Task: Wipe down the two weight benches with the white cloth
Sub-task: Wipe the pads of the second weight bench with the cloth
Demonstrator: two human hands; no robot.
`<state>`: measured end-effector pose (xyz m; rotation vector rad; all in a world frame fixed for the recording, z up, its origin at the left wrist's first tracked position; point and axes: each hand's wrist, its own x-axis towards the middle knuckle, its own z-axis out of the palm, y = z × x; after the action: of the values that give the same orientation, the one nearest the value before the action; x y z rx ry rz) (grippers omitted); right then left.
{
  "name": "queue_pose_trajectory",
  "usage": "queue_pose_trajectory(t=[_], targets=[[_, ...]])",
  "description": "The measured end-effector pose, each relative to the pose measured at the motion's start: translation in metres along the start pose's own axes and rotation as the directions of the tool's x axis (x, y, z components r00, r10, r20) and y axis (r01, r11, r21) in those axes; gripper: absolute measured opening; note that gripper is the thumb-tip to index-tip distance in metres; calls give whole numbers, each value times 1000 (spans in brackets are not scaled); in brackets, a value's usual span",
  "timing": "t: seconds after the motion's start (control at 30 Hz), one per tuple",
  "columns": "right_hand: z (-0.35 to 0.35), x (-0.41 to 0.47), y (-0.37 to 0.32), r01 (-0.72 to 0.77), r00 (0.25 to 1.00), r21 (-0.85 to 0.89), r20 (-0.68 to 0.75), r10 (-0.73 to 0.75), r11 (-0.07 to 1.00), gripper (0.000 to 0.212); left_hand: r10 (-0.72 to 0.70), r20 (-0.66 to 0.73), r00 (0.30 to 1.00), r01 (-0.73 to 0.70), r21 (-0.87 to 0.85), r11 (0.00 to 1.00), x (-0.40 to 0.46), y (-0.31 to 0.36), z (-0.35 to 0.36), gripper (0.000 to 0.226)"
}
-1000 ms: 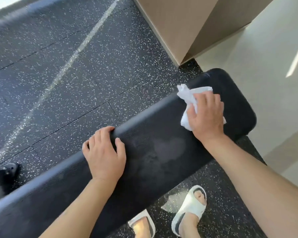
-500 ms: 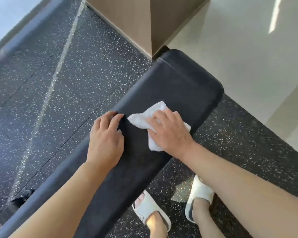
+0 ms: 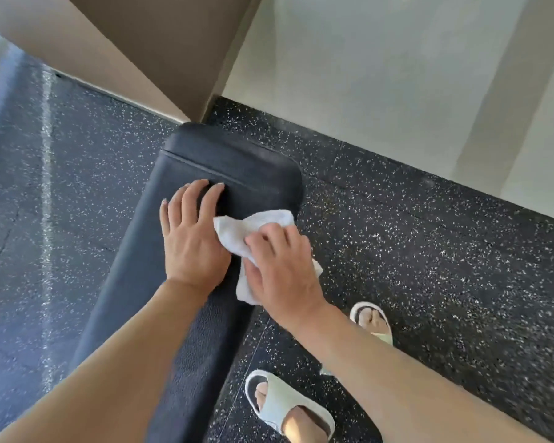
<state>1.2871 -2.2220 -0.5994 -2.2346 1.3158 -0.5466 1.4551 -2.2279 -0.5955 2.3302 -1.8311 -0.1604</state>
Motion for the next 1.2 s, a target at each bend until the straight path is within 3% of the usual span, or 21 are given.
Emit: queue_pose_trajectory(t=[0.1,0.17,0.27,0.47,0.73,1.03,1.2], targets=[[4,-24,8,-54,999,116,0,54,992,20,12,-77,997,-15,-36,999,-3,-4,12,54],[5,-20,19,-158,984,176,-48,169,972,22,21,-86,996,-24,-36,999,-3,-7,15,55],[3,21,35,-316,916,294,-153,371,902,26,30,-80,996,-34,-41,999,-3,-9,18,53],[2,103,54,-448,778,464,-220,589,764,34,48,-72,996,-49,-17,999,-1,-10,20,54],[38,26,9,-403,730,552,-287,620,730,27,60,-68,996,-63,-48,997,0,-12,22,54],[88,-90,-84,-400,698,637,-254,669,659,24,61,-122,991,-76,-117,990,-1,-10,18,54],[95,-136,-115,-405,729,652,-193,656,642,25,47,-113,992,-62,-128,990,-7,-8,15,53]])
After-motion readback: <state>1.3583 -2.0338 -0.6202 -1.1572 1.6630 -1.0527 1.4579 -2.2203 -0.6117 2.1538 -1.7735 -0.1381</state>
